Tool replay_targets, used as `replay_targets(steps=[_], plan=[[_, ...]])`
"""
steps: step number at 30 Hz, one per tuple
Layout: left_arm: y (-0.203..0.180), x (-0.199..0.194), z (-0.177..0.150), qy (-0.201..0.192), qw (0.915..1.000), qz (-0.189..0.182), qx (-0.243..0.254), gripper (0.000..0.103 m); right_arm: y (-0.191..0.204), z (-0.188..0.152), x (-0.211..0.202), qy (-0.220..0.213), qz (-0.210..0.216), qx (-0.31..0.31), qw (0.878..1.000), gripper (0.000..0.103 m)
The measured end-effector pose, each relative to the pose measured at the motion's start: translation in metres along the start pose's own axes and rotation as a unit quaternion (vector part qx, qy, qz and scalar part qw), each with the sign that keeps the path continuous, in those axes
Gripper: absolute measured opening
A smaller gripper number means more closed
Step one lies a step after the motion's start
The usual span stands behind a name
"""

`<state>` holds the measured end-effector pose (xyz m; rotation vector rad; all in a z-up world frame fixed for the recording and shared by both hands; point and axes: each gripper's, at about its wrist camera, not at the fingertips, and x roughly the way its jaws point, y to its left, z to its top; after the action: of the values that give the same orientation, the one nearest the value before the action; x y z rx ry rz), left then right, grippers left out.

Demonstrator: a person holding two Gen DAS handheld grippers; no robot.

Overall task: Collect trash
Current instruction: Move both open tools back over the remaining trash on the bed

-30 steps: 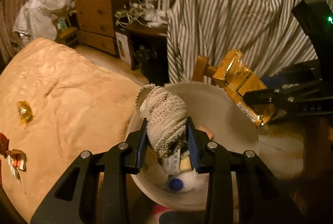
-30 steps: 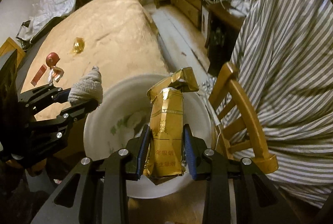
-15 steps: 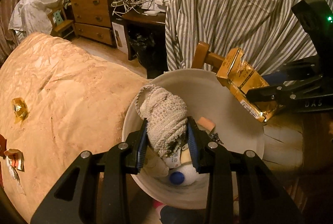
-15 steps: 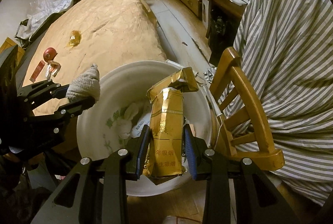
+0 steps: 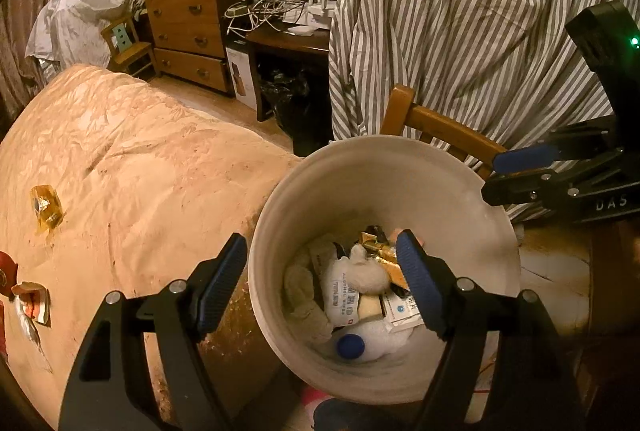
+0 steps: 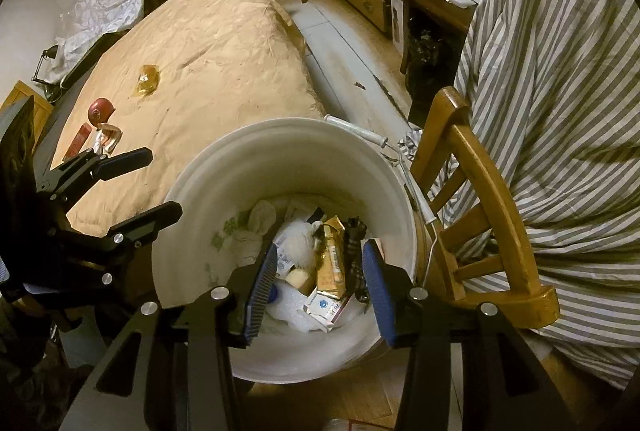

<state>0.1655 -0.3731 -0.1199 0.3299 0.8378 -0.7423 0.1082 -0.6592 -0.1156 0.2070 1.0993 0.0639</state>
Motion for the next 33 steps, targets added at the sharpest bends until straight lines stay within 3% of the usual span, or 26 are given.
replay_targets(steps=[6,8,10,13,16,21,25,29,33], plan=[[0.004,-0.007,-0.004,-0.004,1.0000,0.002,-0.003,0.074,0.005,-0.001,-0.006,-0.015,0.003,-0.004,1.000,0.046],[0.012,-0.013,-0.010,-0.010,0.9999,0.005,-0.009,0.074,0.025,-0.004,-0.016,-0.042,0.016,-0.019,0.999,0.047],[0.024,-0.020,-0.020,-0.016,0.9996,0.012,-0.021,0.074,0.050,-0.008,-0.025,-0.072,0.025,-0.044,0.996,0.056],[0.057,-0.029,-0.045,-0.018,0.9980,0.035,-0.049,0.074,0.095,-0.014,-0.031,-0.111,0.057,-0.074,0.989,0.068],[0.100,-0.038,-0.073,-0.016,0.9938,0.061,-0.092,0.074,0.144,-0.017,-0.023,-0.135,0.094,-0.105,0.981,0.072],[0.192,-0.055,-0.129,-0.007,0.9762,0.125,-0.177,0.074,0.224,-0.019,0.010,-0.130,0.153,-0.145,0.969,0.074],[0.267,-0.067,-0.166,-0.010,0.9527,0.178,-0.246,0.074,0.275,-0.020,0.042,-0.103,0.174,-0.168,0.965,0.074],[0.332,-0.066,-0.189,-0.007,0.9296,0.212,-0.301,0.074,0.301,-0.012,0.065,-0.089,0.182,-0.170,0.964,0.074],[0.362,-0.050,-0.185,-0.003,0.9269,0.219,-0.305,0.074,0.310,-0.004,0.087,-0.075,0.182,-0.164,0.967,0.074]])
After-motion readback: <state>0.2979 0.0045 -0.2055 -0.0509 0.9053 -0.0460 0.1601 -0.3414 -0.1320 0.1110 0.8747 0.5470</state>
